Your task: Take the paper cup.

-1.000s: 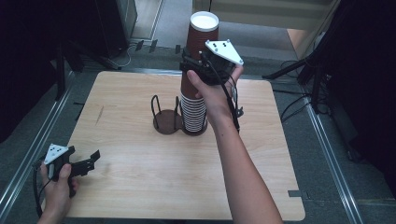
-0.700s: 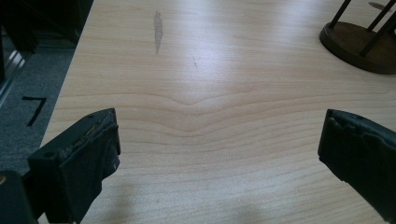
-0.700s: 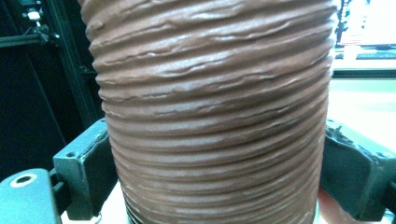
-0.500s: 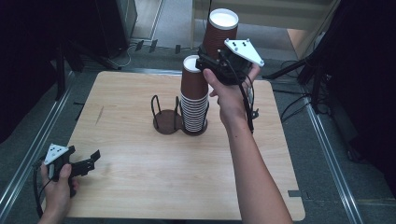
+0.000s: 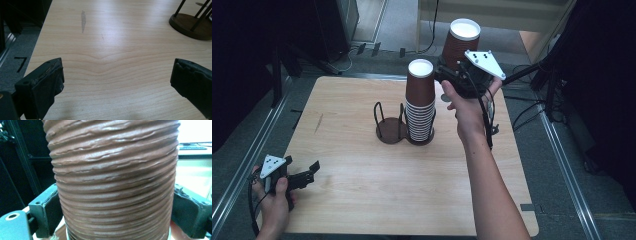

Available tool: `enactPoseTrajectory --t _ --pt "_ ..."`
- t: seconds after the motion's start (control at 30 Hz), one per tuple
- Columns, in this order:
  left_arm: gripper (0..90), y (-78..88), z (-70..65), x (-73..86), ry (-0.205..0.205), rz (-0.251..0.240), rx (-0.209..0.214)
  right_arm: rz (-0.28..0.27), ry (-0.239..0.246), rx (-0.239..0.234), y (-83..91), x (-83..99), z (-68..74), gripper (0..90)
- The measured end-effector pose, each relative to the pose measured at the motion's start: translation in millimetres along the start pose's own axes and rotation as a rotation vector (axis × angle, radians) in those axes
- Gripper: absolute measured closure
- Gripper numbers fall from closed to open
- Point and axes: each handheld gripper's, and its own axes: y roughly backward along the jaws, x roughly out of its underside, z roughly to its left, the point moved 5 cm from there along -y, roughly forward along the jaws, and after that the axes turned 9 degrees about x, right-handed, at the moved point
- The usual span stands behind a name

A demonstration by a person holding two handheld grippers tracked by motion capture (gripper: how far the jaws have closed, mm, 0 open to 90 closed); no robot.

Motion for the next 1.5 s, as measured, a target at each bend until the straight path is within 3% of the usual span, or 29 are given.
enactPoseTrajectory --t 0.4,0.6,0.73,0.83,0.9,1.07,1.17,1.5 --pt "0.0 0.1 0.3 -1.9 -0.004 -0.033 0.014 0.002 -0.022 0.013 12.4 13.0 -26.7 9.2" --pt "0.0 -0.3 -1.5 -2.4 -0.02 -0.042 0.022 -0.009 -0.008 0.02 16.8 22.2 -31.2 9.2" --pt "0.0 0.0 -1.1 -2.5 -0.009 -0.046 0.037 -0.006 -0.008 0.023 18.4 29.0 -31.7 9.2" --pt "0.0 -1.1 -2.1 -1.9 -0.018 -0.023 0.069 -0.007 0.002 0.023 19.4 34.1 -31.5 9.2" --pt "0.0 -1.9 -3.4 -1.5 -0.031 -0.009 0.064 -0.007 0.004 0.027 20.4 38.5 -30.7 9.2" --pt "0.0 0.3 -9.8 -3.1 -0.091 0.024 0.052 -0.01 0.01 0.026 23.4 48.3 -28.2 9.2" --pt "0.0 2.9 -13.5 -9.3 -0.069 0.02 0.064 -0.012 0.013 0.02 27.3 52.0 -27.7 9.2" --pt "0.0 -4.9 -40.5 -30.7 -0.108 0.03 0.127 -0.015 0.025 0.006 42.7 63.7 -32.9 9.2"
